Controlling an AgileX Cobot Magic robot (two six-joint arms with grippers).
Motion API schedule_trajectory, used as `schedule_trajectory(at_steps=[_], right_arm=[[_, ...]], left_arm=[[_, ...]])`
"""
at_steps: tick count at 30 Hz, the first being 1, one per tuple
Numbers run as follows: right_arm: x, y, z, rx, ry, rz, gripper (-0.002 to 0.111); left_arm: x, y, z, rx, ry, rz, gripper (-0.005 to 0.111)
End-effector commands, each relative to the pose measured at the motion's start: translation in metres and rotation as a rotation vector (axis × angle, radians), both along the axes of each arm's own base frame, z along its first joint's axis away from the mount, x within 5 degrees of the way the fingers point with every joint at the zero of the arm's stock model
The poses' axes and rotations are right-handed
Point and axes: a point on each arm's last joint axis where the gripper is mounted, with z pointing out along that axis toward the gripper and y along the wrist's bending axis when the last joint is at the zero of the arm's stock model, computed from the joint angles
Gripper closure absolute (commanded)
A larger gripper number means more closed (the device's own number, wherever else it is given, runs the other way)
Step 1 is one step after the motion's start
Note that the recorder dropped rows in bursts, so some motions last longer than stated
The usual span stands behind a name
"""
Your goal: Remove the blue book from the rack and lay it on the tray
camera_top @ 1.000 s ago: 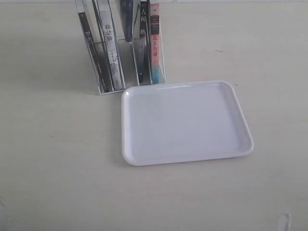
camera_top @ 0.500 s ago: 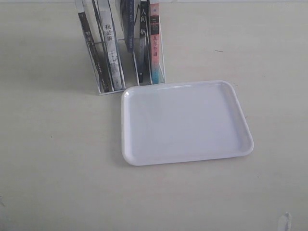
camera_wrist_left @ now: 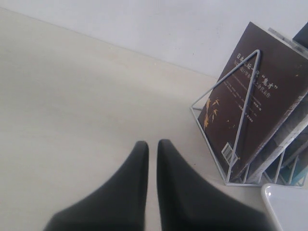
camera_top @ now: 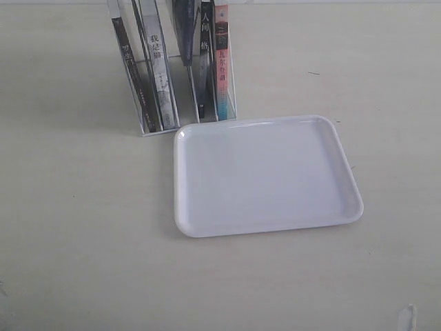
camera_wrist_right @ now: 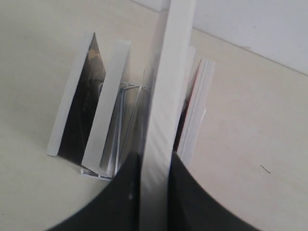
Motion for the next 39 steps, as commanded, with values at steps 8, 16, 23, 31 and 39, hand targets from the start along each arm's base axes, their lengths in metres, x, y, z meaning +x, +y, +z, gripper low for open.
schedule_trajectory(at_steps=[8,16,23,31,39], right_arm=[[-0.052,-0.069,0.090,0.101,-0.187,0.032,0.108],[-0.090,-0.119,0.135,0.151,-0.329,0.058,0.108],[-0.136,-0.177,0.161,0.230,-0.425,0.059,0.108],[-0.143,-0.215,0.084,0.082,-0.354,-0.184,0.108],[-0.115,-0.191,0.007,-0.209,-0.248,-0.204,0.108]], left_arm=[[0.000,-0.001,0.000,-0.005,-0.007,-0.010,0.101],[0.000,-0.001,0.000,-0.005,-0.007,-0.010,0.101],[0.000,-0.001,0.000,-0.005,-0.007,-0.010,0.101],[0.000,-0.001,0.000,-0.005,-0.007,-0.010,0.101],[0.000,-0.001,0.000,-0.005,-0.007,-0.010,0.101]])
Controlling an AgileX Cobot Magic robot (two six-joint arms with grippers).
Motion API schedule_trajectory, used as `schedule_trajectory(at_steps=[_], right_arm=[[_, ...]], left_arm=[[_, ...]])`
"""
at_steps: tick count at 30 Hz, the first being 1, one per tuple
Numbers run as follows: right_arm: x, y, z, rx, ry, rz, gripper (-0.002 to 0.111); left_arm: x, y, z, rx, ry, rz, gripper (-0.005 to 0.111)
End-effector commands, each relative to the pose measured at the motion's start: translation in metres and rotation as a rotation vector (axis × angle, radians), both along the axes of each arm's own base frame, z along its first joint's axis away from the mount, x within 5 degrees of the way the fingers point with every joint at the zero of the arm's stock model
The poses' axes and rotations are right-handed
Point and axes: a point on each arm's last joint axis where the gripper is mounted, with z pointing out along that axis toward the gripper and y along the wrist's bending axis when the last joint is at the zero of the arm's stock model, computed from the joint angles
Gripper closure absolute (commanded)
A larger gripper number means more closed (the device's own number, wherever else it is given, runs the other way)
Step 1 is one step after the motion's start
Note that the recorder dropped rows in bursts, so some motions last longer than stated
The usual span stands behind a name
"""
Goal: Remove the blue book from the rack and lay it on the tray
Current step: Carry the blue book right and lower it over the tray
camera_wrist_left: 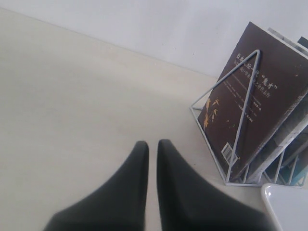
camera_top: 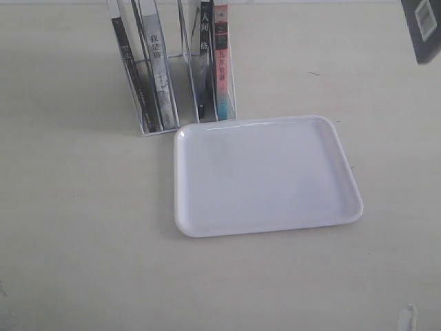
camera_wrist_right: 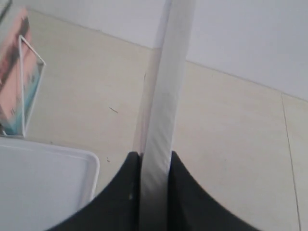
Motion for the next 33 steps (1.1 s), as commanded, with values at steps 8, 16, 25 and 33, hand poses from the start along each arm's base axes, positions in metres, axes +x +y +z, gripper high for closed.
schedule_trajectory(at_steps=[8,16,25,33], right_arm=[[0.042,0.056,-0.059,-0.236,0.183,0.084,0.108],[0.041,0.088,-0.083,-0.311,0.276,0.190,0.108],[0.038,0.114,-0.105,-0.336,0.318,0.204,0.108],[0.045,0.125,-0.124,-0.354,0.365,0.168,0.108]], left_arm=[[0.000,-0.001,0.000,-0.005,-0.007,-0.010,0.101],[0.000,-0.001,0.000,-0.005,-0.007,-0.010,0.101],[0.000,-0.001,-0.001,-0.005,-0.005,-0.010,0.101],[0.000,-0.001,-0.001,-0.005,-0.005,-0.010,0.101]])
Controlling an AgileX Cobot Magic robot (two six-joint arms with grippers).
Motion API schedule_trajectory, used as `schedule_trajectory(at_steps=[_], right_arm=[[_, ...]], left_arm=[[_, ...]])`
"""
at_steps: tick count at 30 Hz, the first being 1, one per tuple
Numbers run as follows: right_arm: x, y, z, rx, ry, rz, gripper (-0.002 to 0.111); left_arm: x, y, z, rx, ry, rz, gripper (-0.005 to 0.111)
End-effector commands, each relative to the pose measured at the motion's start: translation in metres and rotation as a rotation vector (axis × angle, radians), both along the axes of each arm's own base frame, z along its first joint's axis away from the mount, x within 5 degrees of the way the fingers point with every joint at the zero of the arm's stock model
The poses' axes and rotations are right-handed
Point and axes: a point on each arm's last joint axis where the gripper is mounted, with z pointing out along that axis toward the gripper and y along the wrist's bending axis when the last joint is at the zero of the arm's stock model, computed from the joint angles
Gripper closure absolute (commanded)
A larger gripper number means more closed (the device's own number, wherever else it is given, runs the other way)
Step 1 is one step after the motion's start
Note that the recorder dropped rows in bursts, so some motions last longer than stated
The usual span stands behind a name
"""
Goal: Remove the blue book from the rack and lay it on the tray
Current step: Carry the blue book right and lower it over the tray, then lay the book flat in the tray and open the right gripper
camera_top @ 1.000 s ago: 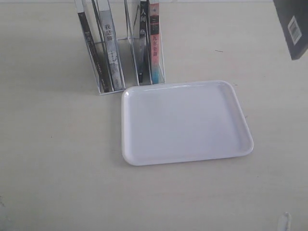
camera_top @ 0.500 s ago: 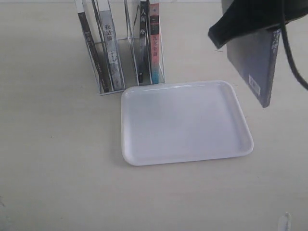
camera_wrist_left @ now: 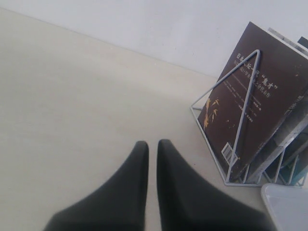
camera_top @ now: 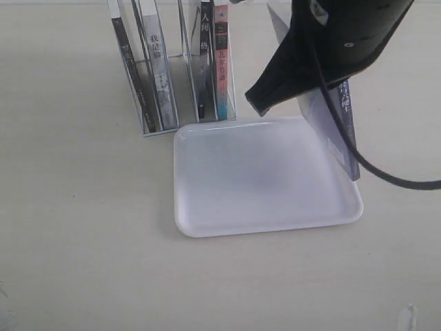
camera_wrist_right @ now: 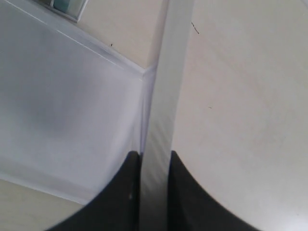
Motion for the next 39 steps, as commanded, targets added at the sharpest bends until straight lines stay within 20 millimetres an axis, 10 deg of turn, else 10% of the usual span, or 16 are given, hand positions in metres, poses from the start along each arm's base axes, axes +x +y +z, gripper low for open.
schedule_trajectory(at_steps=[1,28,39], right_arm=[[0.002,0.003,-0.001,0.007,-0.020,-0.018,0.108],[-0.025,0.045,-0.045,0.013,0.135,-0.050,0.108],[-0.028,0.046,-0.046,0.072,0.159,-0.145,0.060]], left_arm=[[0.000,-0.001,-0.001,-0.005,-0.005,-0.010,0.101],[0.000,-0.001,0.000,-0.005,-0.007,-0.010,0.101],[0.000,-0.001,0.000,-0.005,-0.007,-0.010,0.101]])
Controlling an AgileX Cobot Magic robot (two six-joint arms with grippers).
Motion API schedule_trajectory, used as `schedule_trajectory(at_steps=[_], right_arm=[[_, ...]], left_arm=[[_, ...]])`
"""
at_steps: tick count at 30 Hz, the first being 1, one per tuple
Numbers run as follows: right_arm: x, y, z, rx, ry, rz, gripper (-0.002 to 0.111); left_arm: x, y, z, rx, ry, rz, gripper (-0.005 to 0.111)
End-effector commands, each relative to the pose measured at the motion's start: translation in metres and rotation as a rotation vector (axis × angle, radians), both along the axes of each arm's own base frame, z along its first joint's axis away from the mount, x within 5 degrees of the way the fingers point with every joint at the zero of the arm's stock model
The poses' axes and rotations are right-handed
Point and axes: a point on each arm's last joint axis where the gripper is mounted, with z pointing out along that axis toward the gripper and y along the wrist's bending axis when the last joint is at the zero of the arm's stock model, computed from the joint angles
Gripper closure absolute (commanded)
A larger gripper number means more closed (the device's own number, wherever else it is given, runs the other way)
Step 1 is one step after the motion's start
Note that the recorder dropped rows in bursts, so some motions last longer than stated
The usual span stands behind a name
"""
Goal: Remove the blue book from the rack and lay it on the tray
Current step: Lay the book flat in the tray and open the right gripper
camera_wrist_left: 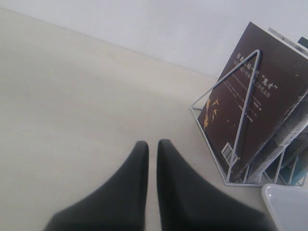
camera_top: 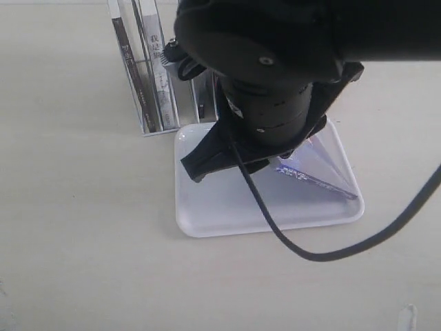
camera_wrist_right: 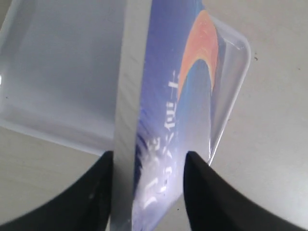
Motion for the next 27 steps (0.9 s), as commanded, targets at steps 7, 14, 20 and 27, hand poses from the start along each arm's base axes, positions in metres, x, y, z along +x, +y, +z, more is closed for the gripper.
schedule_trajectory(at_steps=[7,14,20,27], right_arm=[[-0.004,0.005,0.001,0.094,0.034,-0.055,0.060],[-0.005,0.016,0.000,0.213,0.056,-0.043,0.060],[-0.007,0.016,0.000,0.213,0.073,-0.054,0.074],[-0.006,0.017,0.000,0.216,0.063,-0.032,0.106]], left_arm=[[0.000,-0.001,0.000,-0.005,-0.007,-0.010,0.101],[0.000,-0.001,0.000,-0.005,-0.007,-0.010,0.101],[0.000,-0.001,0.000,-0.005,-0.007,-0.010,0.101],[0.000,-0.001,0.000,-0.005,-0.007,-0.010,0.101]])
